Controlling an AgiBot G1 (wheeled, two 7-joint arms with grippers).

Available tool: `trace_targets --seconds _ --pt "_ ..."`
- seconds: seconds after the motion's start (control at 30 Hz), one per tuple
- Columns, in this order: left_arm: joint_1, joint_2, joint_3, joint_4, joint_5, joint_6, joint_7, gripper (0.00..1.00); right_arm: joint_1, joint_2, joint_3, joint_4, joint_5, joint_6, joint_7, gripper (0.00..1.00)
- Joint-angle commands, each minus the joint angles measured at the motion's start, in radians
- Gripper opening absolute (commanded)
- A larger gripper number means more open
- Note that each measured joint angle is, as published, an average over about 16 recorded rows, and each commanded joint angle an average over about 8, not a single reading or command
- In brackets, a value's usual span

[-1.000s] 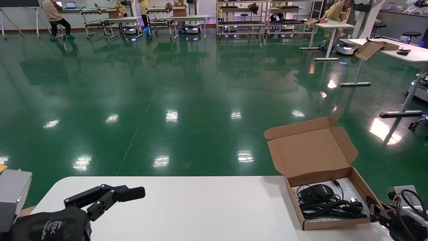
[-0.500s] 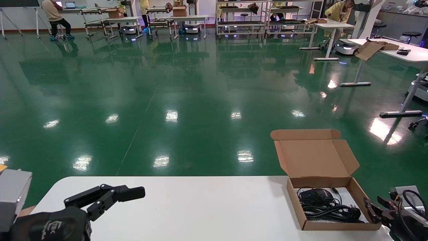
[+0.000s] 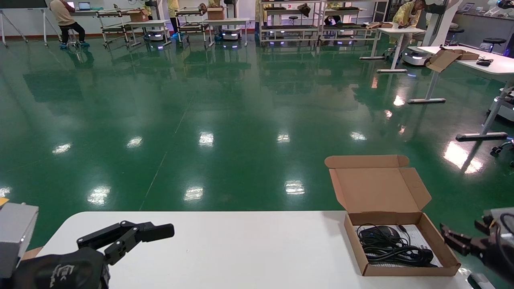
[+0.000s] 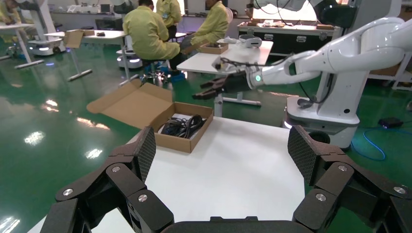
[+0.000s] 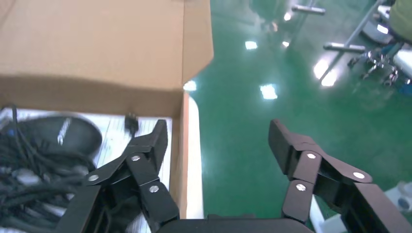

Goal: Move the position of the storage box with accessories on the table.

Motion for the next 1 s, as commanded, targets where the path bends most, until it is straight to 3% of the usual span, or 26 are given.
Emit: trace_targets --seconds 0.03,0.27,0.53,0.67,1.0 --pt "0.0 0.0 0.0 0.0 0.0 0.0 0.0 1.0 0.014 0.007 0.0 0.003 0.0 -0.008 0.0 1.0" --pt "0.0 0.0 0.0 0.0 0.0 0.0 0.0 1.0 0.095 0.03 -0.005 0.017 -0.006 -0.066 0.069 1.0" --pt "0.0 0.0 0.0 0.0 0.0 0.0 0.0 1.0 0.143 0.099 -0.017 0.09 -0.014 -0.319 0.219 1.0" --pt "0.0 0.0 0.0 0.0 0.0 0.0 0.0 1.0 0.153 0.116 -0.022 0.108 -0.019 -0.383 0.25 1.0" --pt "0.0 0.0 0.0 0.0 0.0 0.0 0.0 1.0 0.128 0.114 -0.002 0.135 -0.033 -0.363 0.244 1.0"
